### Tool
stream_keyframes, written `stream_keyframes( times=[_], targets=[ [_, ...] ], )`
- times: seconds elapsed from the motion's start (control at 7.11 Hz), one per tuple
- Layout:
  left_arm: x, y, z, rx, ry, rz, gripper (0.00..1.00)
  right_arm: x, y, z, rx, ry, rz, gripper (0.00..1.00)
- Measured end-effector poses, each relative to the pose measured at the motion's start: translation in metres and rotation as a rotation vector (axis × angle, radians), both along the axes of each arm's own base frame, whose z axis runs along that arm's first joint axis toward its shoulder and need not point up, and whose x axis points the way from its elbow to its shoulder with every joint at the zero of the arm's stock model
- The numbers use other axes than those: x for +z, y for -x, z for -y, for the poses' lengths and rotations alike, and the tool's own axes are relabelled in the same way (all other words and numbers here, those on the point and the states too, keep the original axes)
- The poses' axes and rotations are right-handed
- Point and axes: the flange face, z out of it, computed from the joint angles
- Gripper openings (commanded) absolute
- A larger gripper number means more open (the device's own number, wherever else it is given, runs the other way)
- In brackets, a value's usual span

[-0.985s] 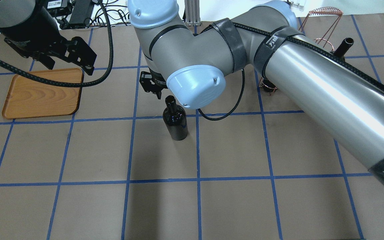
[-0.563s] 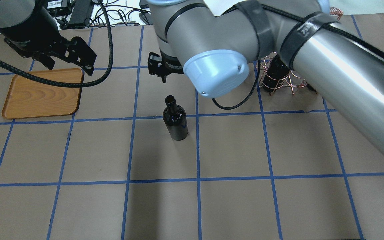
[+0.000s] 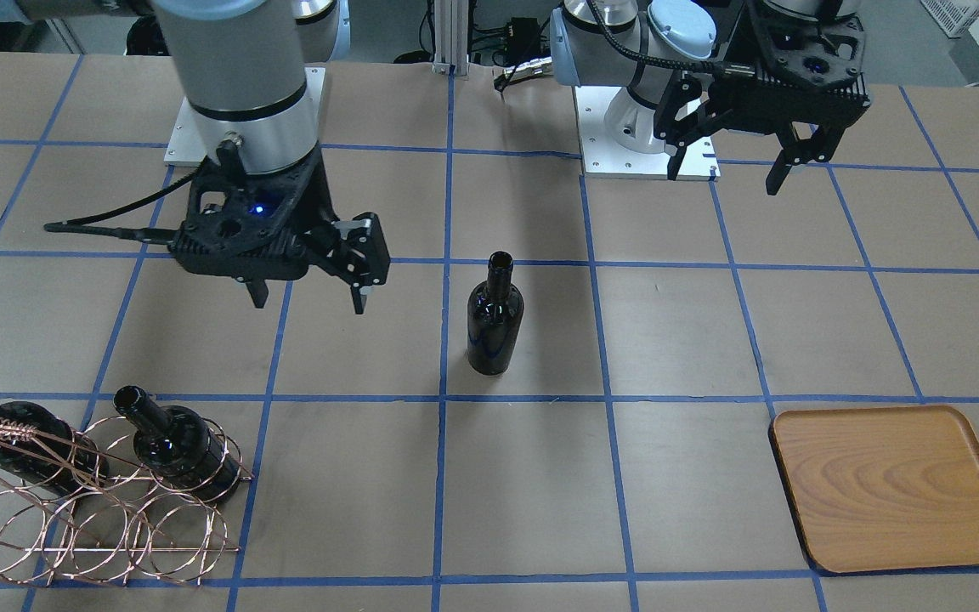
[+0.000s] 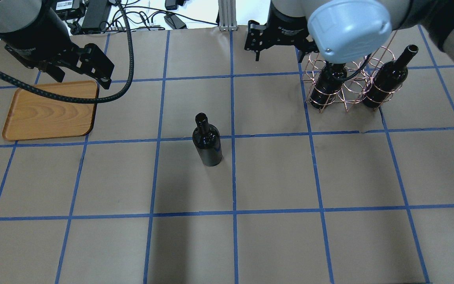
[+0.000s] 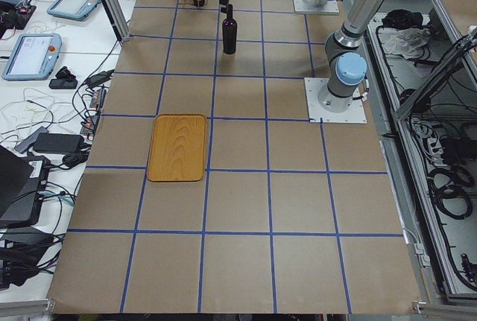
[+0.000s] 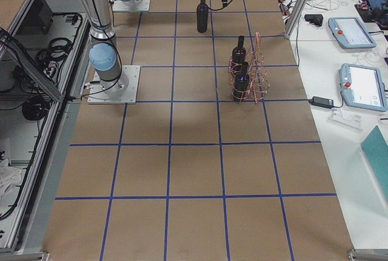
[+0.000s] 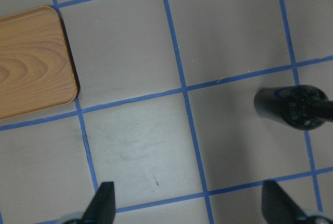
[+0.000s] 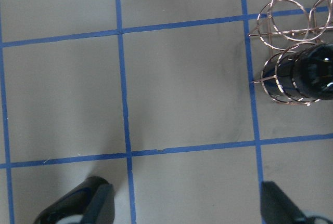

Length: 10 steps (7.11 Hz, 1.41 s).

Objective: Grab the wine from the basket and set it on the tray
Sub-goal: 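Open the right gripper and withdraw it back over the rack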

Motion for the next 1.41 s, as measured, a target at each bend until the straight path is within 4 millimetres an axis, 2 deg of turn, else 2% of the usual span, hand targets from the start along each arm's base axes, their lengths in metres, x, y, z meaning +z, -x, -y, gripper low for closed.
stream_keyframes(
  times=[0.14, 0.42, 0.7, 0.98, 1.41],
  targets=[
    [0.000, 0.000, 0.000, -0.001, 0.000, 0.000, 1.00, 0.001, 0.020, 0.006, 0.023, -0.006, -0.009, 1.00],
    [0.000, 0.001, 0.000, -0.001, 0.000, 0.000, 1.00, 0.002, 0.039, 0.005, 0.115, -0.022, -0.042, 1.00],
    [0.000, 0.001, 0.000, -0.001, 0.000, 0.000, 1.00, 0.002, 0.057, 0.001, 0.120, -0.063, -0.121, 1.00],
    [-0.001, 0.001, 0.000, 0.000, -0.001, 0.000, 1.00, 0.003, 0.067, -0.002, 0.110, -0.081, -0.175, 1.00],
    [-0.001, 0.001, 0.000, 0.000, -0.001, -0.001, 1.00, 0.004, 0.072, -0.006, 0.102, -0.106, -0.158, 1.00]
  ],
)
